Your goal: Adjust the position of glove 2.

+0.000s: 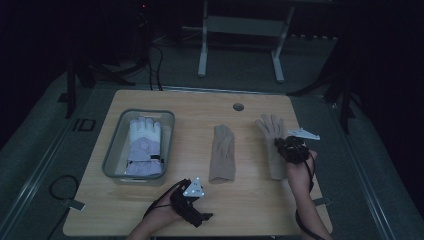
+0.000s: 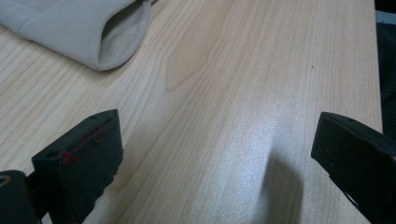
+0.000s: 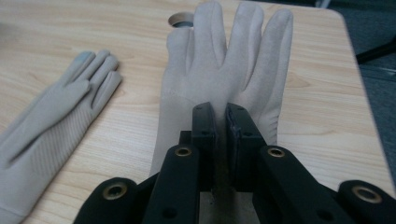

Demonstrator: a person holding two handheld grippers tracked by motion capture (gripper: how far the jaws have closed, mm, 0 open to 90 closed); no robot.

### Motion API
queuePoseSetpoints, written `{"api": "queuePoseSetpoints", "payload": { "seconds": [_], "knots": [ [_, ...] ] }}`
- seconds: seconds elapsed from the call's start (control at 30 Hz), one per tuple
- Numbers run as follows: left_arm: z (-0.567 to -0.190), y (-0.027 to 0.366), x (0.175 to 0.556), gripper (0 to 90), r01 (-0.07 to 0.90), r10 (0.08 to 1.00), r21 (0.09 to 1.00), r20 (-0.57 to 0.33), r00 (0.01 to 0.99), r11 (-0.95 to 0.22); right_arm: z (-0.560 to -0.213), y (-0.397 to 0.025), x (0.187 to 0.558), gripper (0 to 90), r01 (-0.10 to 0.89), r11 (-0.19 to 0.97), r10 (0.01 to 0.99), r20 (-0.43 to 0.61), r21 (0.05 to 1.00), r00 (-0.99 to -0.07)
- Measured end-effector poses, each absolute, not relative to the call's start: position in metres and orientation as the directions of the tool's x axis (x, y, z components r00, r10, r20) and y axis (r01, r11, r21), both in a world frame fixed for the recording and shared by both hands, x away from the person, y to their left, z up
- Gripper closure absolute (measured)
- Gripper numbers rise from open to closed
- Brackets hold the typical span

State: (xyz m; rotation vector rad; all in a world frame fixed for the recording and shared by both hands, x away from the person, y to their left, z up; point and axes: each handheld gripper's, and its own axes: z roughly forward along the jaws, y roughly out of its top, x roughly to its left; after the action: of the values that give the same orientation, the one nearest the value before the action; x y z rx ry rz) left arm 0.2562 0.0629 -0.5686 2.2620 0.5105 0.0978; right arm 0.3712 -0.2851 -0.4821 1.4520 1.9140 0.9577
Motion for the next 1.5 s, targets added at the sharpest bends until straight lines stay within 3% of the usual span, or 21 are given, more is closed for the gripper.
{"api": "queuePoseSetpoints", "payload": {
  "seconds": [0.27,0.47,0.6,0.73,1.0,1.1,1.5],
  "knots": [
    [-0.569,0.063,0.256,2.4,0.331,0.396,0.726,-0.089,0.914,-0.602,-0.494,-0.290,0.360,82.8,0.615,0.100,0.986,0.003,0.782,-0.165],
    [-0.568,0.063,0.256,2.4,0.330,0.391,0.730,-0.093,0.916,-0.599,-0.519,-0.292,0.367,82.3,0.663,0.107,0.985,0.010,0.741,-0.171],
    [-0.568,0.063,0.256,3.4,0.337,0.389,0.728,-0.106,0.915,-0.596,-0.536,-0.293,0.374,79.8,0.703,0.117,0.982,0.021,0.702,-0.185],
    [-0.569,0.063,0.256,3.4,0.335,0.387,0.728,-0.103,0.916,-0.598,-0.546,-0.295,0.378,65.0,0.721,0.131,0.976,0.037,0.681,-0.213],
    [-0.569,0.062,0.255,2.4,0.352,0.400,0.717,-0.110,0.910,-0.602,-0.525,-0.304,0.375,52.9,0.664,0.191,0.953,0.025,0.722,-0.301],
    [-0.569,0.062,0.254,1.9,0.350,0.404,0.716,-0.104,0.909,-0.604,-0.523,-0.308,0.373,52.1,0.636,0.228,0.935,0.017,0.737,-0.355],
    [-0.569,0.062,0.253,1.3,0.325,0.392,0.720,-0.079,0.916,-0.613,-0.538,-0.310,0.372,56.0,0.641,0.278,0.924,-0.016,0.715,-0.383]
  ]
}}
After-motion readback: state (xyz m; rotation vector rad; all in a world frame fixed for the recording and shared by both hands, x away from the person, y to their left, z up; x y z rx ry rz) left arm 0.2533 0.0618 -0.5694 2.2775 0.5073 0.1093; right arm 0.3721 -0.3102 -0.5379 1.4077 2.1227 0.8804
